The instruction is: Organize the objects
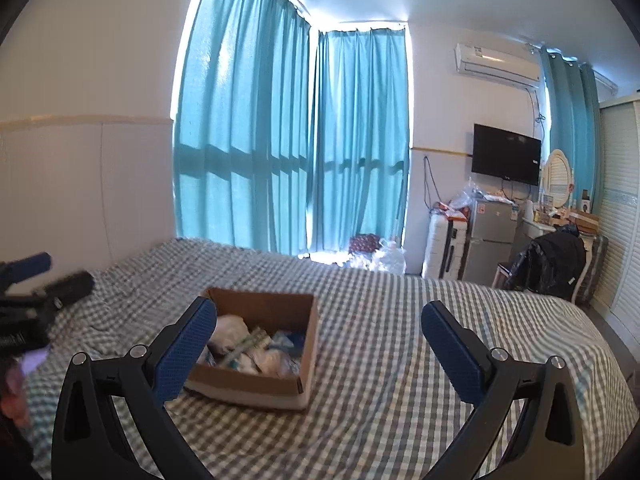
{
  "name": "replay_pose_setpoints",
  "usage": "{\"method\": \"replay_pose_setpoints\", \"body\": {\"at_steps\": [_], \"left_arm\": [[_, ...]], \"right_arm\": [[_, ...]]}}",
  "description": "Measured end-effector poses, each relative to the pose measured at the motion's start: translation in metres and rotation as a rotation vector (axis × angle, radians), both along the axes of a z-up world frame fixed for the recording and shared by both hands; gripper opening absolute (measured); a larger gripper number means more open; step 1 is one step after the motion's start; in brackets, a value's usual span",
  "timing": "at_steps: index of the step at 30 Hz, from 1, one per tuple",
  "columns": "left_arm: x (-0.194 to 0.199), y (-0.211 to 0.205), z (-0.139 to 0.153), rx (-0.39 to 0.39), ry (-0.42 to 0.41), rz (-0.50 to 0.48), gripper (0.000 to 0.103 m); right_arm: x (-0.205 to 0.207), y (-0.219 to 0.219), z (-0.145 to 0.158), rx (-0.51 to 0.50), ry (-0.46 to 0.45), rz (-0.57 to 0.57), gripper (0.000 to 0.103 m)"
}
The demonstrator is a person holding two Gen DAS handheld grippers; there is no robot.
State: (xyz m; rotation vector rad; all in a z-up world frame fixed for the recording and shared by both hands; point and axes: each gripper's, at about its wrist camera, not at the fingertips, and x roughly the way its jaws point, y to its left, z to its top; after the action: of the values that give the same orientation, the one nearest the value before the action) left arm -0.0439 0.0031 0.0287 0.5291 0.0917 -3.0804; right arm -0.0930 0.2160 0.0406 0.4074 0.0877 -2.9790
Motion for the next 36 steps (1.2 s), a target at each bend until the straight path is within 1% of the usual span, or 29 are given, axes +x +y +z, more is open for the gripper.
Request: {"method": "replay_pose_setpoints", "body": {"at_steps": [1, 3, 6, 8, 11, 16, 25, 29, 36], "left_arm": [[0.002, -0.001, -0.004, 0.008, 0.004, -0.008, 0.103], [0.0, 0.0, -0.011, -0.01, 0.004, -0.022, 0.103], [-0.006, 0.002, -0.019, -0.036, -0.022, 0.003, 0.103], [-0.011, 0.002, -0.026, -0.032, -0.048, -0.005, 0.103], [-0.012, 0.004, -0.033, -0.039, -0.067, 0.009, 0.103], [-0.011, 0.004, -0.036, -0.044, -0.097, 0.005, 0.103], [-0.007, -0.001, -0.036, -0.021, -0.098, 0.008, 0.103], [-0.007, 0.002, -0.037, -0.037, -0.092, 0.012, 0.103], [-0.007, 0.004, -0.039, -0.041, -0.098, 0.006, 0.103]], "right_arm": [[0.0, 0.001, -0.009, -0.002, -0.013, 0.002, 0.103], [-0.006, 0.003, -0.023, -0.004, -0.055, 0.002, 0.103], [-0.01, 0.003, -0.029, 0.005, -0.077, -0.002, 0.103], [-0.011, 0.004, -0.029, 0.001, -0.077, 0.004, 0.103], [-0.009, 0.006, -0.031, -0.008, -0.079, 0.001, 0.103], [-0.011, 0.005, -0.031, -0.022, -0.098, 0.001, 0.103], [-0.007, 0.0, -0.03, -0.011, -0.091, 0.008, 0.103], [-0.006, 0.0, -0.03, -0.014, -0.094, 0.01, 0.103], [-0.008, -0.002, -0.032, -0.011, -0.104, 0.012, 0.103]]}}
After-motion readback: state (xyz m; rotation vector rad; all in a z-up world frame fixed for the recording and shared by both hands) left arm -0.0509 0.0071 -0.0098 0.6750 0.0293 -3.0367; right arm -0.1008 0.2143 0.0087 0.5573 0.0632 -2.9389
